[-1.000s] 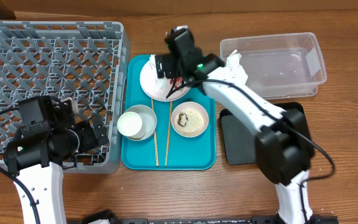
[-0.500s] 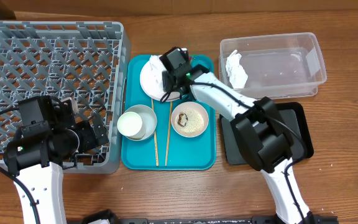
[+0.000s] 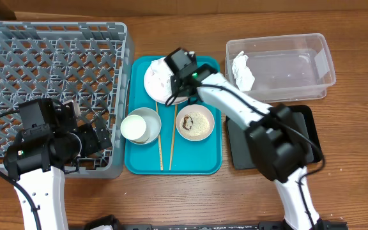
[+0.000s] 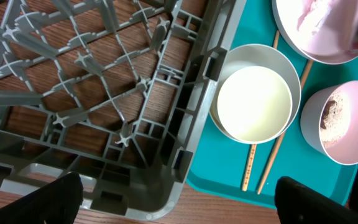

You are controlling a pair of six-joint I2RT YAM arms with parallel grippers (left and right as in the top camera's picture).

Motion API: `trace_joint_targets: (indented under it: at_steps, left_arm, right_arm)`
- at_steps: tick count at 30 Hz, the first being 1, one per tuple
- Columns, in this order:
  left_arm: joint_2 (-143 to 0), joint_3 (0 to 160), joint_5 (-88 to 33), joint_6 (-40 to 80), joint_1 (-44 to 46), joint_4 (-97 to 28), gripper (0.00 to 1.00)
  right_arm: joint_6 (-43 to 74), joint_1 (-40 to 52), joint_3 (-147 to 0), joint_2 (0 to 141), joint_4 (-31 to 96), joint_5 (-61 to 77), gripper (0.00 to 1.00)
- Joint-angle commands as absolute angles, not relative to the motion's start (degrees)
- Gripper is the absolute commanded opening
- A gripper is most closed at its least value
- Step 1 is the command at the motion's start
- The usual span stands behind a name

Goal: Sort waste into correct bins and load items into the dishwasher
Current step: 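Carry the red wrapper to the clear bin and release it, then grasp the remaining tissue on the pink plate with the right gripper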

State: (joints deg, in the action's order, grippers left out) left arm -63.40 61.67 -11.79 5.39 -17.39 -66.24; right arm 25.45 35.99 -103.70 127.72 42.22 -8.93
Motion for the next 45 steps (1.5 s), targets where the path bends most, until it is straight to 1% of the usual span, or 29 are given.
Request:
trace_joint_targets:
  at_steps: [1,8,10,11,12,13,14,15,16,19,22,25,28,31,35,42,45]
  left_arm:
    - [-62.5,63.2,-11.6,3.8,-17.6,-66.1,1.00]
    - [-62.5,63.2,-11.6,3.8,-17.6,-65.9,1.00]
    - [-62.5,63.2,-11.6,3.8,-17.6,-65.9,1.00]
    - [-62.5,63.2,-11.6,3.8,-17.6,-65.9,1.00]
    - [-62.5,63.2,-11.6,3.8,-17.6,-65.9,1.00]
    - [-62.5,63.2,-11.6,3.8,-17.6,-65.9,1.00]
    - [-62.5,63.2,-11.6,3.8,-17.6,-65.9,1.00]
    - [-62.5,63.2,-11.6,3.8,-17.6,-65.9,1.00]
    - [-62.5,63.2,-11.6,3.8,-17.6,-65.9,1.00]
    - [-62.5,63.2,-11.6,3.8,-17.6,-65.9,1.00]
    - [-62.5,63.2,-11.6,3.8,-17.6,-65.9,1.00]
    - [-62.5,63.2,-11.6,3.8,-17.6,-65.8,1.00]
    - [-62.5,63.2,-11.6,3.8,-17.6,-65.7,1.00]
    - [-62.5,63.2,-11.6,3.8,-17.6,-65.8,1.00]
    - [-62.5,63.2,-11.6,3.8,-17.6,-65.8,1.00]
    - [-62.5,63.2,-11.6,3.8,-17.6,-65.8,1.00]
    - [-62.5,63.2,-11.6,3.8,-17.6,-65.8,1.00]
  right_arm:
    - [25.5,32.7,-104.0,116.7,43.8,-9.4,0.04]
    - [25.6,24.8,-104.0,110.3,50.2,-9.6,0.04]
    - [25.6,21.6,-103.9,110.4,52.4,-9.2,0.10]
    - [25.6,20.6,-103.5,110.4,52.9,-8.8,0.18]
    - [25.6,19.8,-103.3,110.4,53.0,-7.8,0.39]
    - [25.6,19.1,-103.3,110.4,52.9,-6.2,0.64]
    - [25.6,18.7,-103.3,110.4,52.5,-4.6,0.82]
    - [25.6,18.3,-103.3,110.4,51.5,-2.1,0.92]
    - [25.5,18.1,-103.3,110.4,50.5,0.6,0.97]
    - [25.3,18.0,-103.3,110.4,46.3,9.8,0.95]
    - [25.3,19.4,-103.3,110.4,42.2,13.8,0.91]
    - [25.1,22.6,-103.2,110.8,38.9,11.5,0.92]
    - [25.1,26.7,-103.2,112.5,37.3,5.4,0.92]
    - [25.1,30.1,-103.2,115.3,35.6,1.2,0.97]
    - [25.1,33.3,-103.2,120.2,32.7,0.6,0.97]
    - [25.1,36.2,-103.2,127.2,27.8,0.5,0.97]
    - [25.1,36.8,-103.2,129.4,26.9,0.5,0.95]
